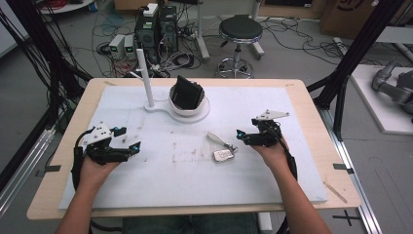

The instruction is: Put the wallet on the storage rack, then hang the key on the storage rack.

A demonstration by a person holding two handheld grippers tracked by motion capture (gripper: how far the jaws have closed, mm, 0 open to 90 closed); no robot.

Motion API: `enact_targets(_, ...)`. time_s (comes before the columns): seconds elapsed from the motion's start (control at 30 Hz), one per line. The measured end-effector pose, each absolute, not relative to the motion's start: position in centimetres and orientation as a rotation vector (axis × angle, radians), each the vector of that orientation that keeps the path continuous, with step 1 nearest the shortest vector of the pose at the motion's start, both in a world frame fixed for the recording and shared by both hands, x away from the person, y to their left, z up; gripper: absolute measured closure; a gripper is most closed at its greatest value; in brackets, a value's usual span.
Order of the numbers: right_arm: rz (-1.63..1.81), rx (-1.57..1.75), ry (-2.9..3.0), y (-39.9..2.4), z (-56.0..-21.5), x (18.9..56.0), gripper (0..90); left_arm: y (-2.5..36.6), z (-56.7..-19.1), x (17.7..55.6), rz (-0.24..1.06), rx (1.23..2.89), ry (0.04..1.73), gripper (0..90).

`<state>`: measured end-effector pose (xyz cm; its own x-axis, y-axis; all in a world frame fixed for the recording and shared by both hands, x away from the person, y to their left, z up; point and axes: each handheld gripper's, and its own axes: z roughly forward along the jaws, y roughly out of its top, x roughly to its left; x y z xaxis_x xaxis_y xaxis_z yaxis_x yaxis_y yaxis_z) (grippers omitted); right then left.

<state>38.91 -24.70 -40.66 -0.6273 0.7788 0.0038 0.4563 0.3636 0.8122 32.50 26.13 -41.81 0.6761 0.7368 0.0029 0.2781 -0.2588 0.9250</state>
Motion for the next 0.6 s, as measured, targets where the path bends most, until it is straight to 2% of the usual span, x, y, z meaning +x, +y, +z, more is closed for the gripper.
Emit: enact_targets(0.6,1.217,1.043,2.26,-23.6,-40.5,39.0,19.9,27.6,-41.8,31.1,0.572,1.82,0.843,18.8)
